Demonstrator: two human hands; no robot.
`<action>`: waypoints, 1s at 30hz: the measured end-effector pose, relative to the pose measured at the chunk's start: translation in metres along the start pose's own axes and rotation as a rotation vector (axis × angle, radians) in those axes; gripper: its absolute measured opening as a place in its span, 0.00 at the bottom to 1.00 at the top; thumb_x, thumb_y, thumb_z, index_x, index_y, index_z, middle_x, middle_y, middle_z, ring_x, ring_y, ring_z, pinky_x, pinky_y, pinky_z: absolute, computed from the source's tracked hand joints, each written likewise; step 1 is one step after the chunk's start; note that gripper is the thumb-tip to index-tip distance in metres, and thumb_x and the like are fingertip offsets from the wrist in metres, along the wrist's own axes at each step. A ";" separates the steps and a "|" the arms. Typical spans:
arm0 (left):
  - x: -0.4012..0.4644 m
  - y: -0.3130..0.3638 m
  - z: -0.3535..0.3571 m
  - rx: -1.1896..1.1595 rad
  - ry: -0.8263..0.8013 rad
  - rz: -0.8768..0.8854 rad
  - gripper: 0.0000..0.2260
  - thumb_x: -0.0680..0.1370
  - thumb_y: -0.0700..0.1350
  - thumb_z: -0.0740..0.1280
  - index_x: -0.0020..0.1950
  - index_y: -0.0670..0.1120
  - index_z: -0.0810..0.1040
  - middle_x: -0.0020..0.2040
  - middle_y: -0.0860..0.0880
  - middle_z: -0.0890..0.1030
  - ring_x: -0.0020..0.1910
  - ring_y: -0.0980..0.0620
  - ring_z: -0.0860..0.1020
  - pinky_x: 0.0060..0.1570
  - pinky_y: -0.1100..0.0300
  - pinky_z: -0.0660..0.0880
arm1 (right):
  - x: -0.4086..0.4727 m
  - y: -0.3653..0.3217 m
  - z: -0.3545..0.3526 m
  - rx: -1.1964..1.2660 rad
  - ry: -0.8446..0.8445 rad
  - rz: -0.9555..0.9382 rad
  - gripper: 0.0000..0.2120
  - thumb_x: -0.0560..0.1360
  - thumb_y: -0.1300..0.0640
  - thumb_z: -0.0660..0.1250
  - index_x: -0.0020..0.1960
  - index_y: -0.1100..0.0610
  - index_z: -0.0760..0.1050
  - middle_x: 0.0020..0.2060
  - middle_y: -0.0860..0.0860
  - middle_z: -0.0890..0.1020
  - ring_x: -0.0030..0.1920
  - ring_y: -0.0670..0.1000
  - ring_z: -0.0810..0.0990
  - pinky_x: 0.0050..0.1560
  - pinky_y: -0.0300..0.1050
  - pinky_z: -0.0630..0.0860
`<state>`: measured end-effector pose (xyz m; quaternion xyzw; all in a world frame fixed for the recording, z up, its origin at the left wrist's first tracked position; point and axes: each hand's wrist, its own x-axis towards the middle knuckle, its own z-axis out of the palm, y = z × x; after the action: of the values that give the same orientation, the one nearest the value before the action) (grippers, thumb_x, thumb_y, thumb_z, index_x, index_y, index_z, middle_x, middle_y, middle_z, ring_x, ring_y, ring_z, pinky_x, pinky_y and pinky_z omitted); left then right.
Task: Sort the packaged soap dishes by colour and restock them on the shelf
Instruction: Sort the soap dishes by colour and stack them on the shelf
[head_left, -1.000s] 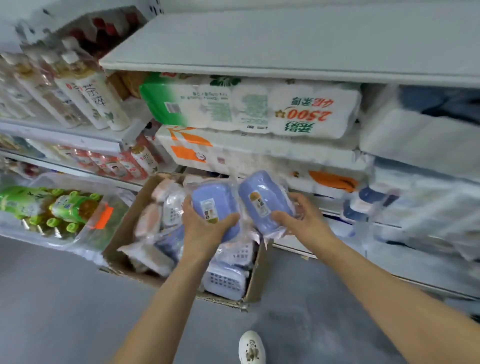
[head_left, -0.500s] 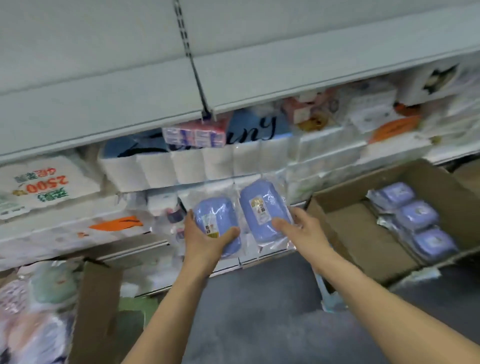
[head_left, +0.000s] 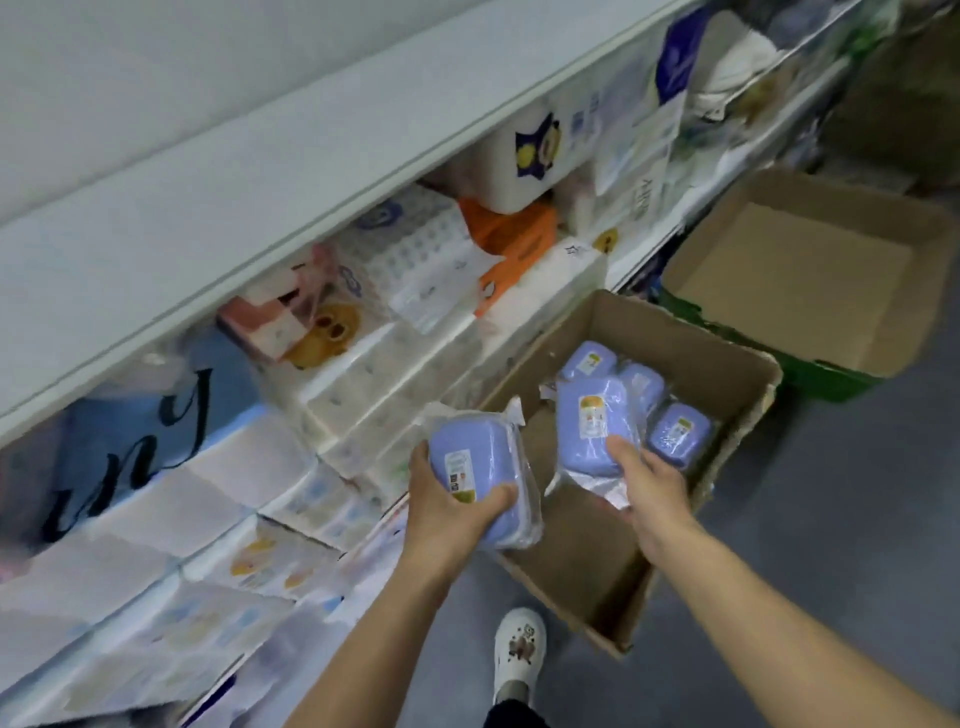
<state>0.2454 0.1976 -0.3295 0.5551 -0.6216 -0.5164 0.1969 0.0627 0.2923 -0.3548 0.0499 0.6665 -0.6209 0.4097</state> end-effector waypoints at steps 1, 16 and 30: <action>0.017 0.003 0.014 0.012 -0.037 0.008 0.47 0.64 0.51 0.81 0.76 0.52 0.56 0.67 0.52 0.71 0.62 0.49 0.75 0.62 0.53 0.73 | 0.021 0.000 -0.004 0.068 0.075 0.017 0.13 0.76 0.51 0.70 0.57 0.56 0.78 0.49 0.55 0.84 0.49 0.57 0.83 0.48 0.54 0.81; 0.224 0.032 0.234 0.447 -0.455 0.197 0.51 0.67 0.58 0.77 0.79 0.50 0.48 0.76 0.48 0.62 0.71 0.45 0.67 0.67 0.50 0.69 | 0.270 0.022 -0.064 0.004 0.675 0.181 0.26 0.68 0.50 0.66 0.65 0.56 0.73 0.60 0.62 0.78 0.55 0.66 0.78 0.56 0.64 0.77; 0.257 0.000 0.287 0.976 -0.673 0.606 0.40 0.77 0.54 0.70 0.81 0.55 0.47 0.81 0.46 0.44 0.78 0.43 0.51 0.67 0.45 0.68 | 0.248 0.010 -0.059 -1.025 0.336 0.345 0.41 0.78 0.53 0.64 0.79 0.51 0.38 0.74 0.60 0.53 0.66 0.65 0.70 0.62 0.55 0.69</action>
<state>-0.0679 0.0896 -0.5252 0.1898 -0.9401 -0.2429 -0.1456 -0.1239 0.2360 -0.5198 0.0508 0.9209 -0.1257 0.3655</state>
